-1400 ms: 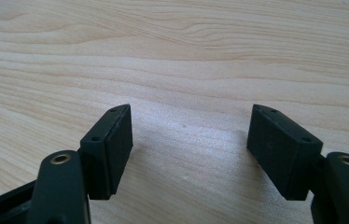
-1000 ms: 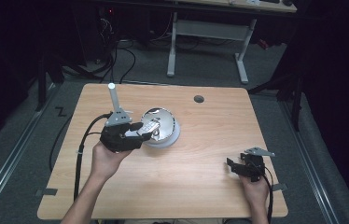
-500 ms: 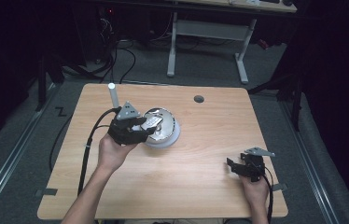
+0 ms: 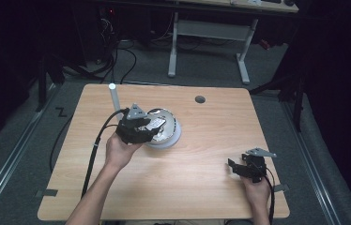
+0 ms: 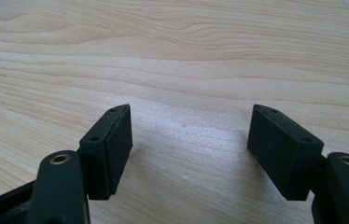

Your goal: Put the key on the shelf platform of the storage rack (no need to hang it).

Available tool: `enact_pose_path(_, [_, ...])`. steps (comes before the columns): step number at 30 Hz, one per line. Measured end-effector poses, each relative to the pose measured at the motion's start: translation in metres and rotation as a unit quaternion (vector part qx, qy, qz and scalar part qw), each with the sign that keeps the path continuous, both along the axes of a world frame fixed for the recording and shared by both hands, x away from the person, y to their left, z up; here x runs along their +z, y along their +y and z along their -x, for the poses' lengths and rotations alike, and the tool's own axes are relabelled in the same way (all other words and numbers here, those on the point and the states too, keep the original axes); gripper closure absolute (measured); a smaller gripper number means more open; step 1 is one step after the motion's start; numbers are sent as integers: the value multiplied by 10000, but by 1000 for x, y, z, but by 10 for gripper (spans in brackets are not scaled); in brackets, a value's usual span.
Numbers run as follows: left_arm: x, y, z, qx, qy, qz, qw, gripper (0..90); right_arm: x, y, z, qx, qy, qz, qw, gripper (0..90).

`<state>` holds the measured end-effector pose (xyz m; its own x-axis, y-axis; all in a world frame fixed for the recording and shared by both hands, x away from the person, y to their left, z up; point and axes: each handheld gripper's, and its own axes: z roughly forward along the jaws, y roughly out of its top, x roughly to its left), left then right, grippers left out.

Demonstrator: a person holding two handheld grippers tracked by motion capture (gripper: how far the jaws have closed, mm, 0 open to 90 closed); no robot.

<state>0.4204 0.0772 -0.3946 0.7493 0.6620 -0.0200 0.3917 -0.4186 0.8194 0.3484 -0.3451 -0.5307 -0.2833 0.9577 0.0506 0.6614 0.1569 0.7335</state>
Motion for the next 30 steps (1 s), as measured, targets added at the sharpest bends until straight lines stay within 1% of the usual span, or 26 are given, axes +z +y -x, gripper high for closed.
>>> enact_pose_path(6, [-9, -2, -6, 50, 62, -6, 10000, 503, 0, 0, 0, 2, 1, 1, 10000, 313])
enact_pose_path(8, [-12, -2, -8, 61, 67, 56, 9999, 503, 0, 0, 0, 3, 5, 1, 10000, 313])
enact_pose_path(11, [-14, -3, -10, 89, 52, 83, 9999, 503, 0, 0, 0, 2, 4, 4, 10000, 313])
enact_pose_path(16, [-20, -5, -13, 110, 77, 39, 9999, 502, 0, 0, 0, 4, 4, 3, 10000, 313])
enact_pose_path(18, [-22, -7, -14, 116, 65, -14, 9999, 502, 0, 0, 0, 1, 5, 8, 10000, 313])
enact_pose_path(22, [-26, -11, -16, 114, 57, -26, 9999, 502, 0, 0, 0, 1, 5, 6, 10000, 313])
enact_pose_path(24, [-29, -13, -18, 125, 60, -85, 9999, 502, 0, 0, 0, 2, 4, 10, 10000, 312])
enact_pose_path(28, [-35, -16, -21, 147, 115, -144, 9997, 502, 0, 0, 0, 1, 4, 5, 10000, 312])
enact_pose_path(30, [-38, -17, -23, 149, 131, -140, 9997, 502, 0, 0, 0, 2, 6, 4, 10000, 312])
